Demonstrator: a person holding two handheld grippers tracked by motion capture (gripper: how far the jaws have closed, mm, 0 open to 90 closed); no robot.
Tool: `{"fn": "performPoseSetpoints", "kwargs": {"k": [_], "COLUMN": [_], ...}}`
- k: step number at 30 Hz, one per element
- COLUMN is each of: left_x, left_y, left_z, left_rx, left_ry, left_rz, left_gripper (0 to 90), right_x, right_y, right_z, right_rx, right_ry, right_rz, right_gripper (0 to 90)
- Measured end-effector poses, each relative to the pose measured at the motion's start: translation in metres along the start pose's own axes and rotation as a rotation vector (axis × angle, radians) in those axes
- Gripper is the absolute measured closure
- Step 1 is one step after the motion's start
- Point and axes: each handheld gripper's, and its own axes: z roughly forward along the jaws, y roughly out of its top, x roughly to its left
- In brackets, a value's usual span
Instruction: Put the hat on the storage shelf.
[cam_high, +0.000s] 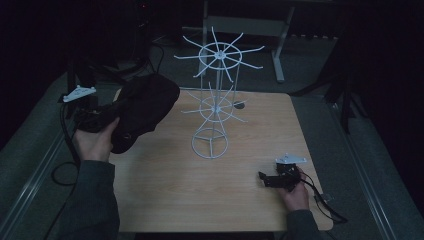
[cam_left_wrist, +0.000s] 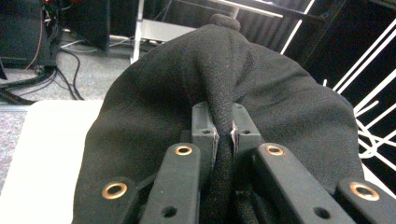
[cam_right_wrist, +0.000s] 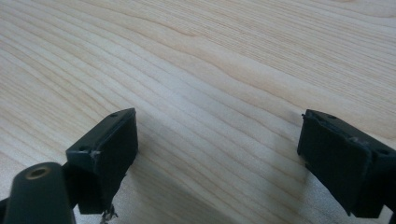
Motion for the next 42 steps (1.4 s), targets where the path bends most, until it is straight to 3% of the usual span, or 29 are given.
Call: {"fn": "performPoseSetpoints", "kwargs": {"k": [21, 42], "left_x": [-0.004, -0.008], "left_y": [0.005, 0.012], "left_z": [-0.006, -0.017], "left_rx": [-0.033, -0.095], "left_ry": [-0.016, -0.062], "left_rz": [-0.002, -0.045], "left_gripper": [84.5, 84.4], "right_x": [0.0, 0.0], "right_y": [0.0, 0.0], "right_z": [0.0, 0.0], "right_rx": [0.0, 0.0], "right_ry": [0.0, 0.0], "right_rz": [0.0, 0.0], "right_gripper": [11.9, 11.9]}}
